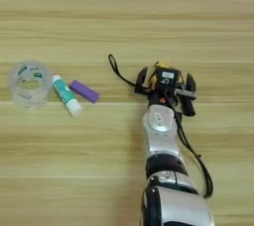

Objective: Move the objects on the table

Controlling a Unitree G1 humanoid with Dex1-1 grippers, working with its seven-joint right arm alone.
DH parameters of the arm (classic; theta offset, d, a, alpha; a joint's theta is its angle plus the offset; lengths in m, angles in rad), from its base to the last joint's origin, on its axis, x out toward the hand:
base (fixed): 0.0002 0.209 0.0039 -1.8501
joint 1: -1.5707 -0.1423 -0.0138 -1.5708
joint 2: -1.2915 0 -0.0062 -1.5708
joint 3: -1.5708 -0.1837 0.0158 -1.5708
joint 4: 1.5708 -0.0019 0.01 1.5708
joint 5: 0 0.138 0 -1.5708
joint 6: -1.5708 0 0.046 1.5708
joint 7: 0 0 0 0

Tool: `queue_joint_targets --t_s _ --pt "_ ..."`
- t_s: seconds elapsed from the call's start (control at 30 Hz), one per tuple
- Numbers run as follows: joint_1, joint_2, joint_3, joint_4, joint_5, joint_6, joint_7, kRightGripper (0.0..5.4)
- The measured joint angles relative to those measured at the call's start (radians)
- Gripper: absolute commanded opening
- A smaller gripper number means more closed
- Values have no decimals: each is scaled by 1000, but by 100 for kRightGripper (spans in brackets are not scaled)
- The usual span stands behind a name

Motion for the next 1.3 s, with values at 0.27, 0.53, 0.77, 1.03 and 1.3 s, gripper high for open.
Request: queue_joint_targets --t_s 0.27,0.53,0.77,1.03,1.3 --pt "-39 -1 -30 108 56 21 36 537" --pt "-69 -5 -37 153 81 23 39 537" --pt "-88 -15 -34 186 80 22 34 537" --pt "-95 -24 -31 204 79 22 18 537" --pt "-100 -27 -31 217 81 19 26 464"
